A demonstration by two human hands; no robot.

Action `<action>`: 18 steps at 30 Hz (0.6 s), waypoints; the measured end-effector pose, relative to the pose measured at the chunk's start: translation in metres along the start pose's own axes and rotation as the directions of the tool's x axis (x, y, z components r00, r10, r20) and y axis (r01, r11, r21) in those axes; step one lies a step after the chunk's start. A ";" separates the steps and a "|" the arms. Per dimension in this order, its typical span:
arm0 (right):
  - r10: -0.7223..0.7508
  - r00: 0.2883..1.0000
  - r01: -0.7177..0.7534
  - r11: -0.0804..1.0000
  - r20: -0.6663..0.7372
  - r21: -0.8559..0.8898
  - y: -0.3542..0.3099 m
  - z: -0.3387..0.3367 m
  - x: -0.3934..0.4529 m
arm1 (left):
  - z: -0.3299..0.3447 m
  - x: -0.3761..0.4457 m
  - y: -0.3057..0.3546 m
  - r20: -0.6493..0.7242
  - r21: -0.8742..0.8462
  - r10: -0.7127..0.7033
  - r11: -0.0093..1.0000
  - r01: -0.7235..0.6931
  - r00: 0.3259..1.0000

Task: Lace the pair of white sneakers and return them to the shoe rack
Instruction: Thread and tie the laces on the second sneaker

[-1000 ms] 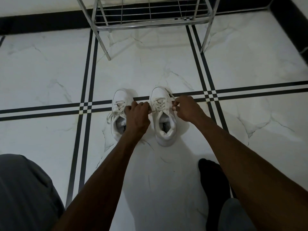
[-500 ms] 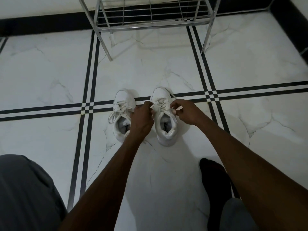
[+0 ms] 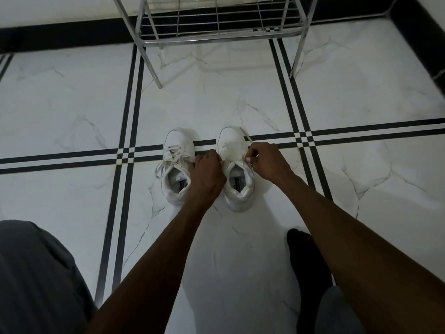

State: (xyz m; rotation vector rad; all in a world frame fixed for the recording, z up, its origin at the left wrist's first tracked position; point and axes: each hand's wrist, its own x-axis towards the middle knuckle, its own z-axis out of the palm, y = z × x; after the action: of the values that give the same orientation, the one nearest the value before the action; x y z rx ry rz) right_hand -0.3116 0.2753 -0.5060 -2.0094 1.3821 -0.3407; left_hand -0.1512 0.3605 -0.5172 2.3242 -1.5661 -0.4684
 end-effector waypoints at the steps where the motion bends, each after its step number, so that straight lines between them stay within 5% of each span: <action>1: -0.002 1.000 0.002 1.000 -0.004 -0.021 -0.001 0.001 -0.001 | 0.000 -0.001 0.002 -0.012 0.080 0.020 0.997 -0.019 1.000; 10: 0.039 0.999 -0.040 0.997 -0.014 -0.063 -0.006 -0.002 0.000 | -0.002 -0.007 -0.002 -0.067 0.396 0.178 0.908 -0.137 0.982; 18: 0.135 0.991 -0.136 0.990 -0.025 -0.030 0.002 0.004 0.001 | -0.011 -0.003 -0.008 -0.065 0.360 0.215 0.916 -0.178 0.974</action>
State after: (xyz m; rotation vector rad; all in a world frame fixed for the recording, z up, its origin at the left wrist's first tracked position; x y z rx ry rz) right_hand -0.3097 0.2756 -0.5105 -1.9298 1.5382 -0.2834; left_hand -0.1410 0.3674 -0.5106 2.3531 -1.9405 -0.0155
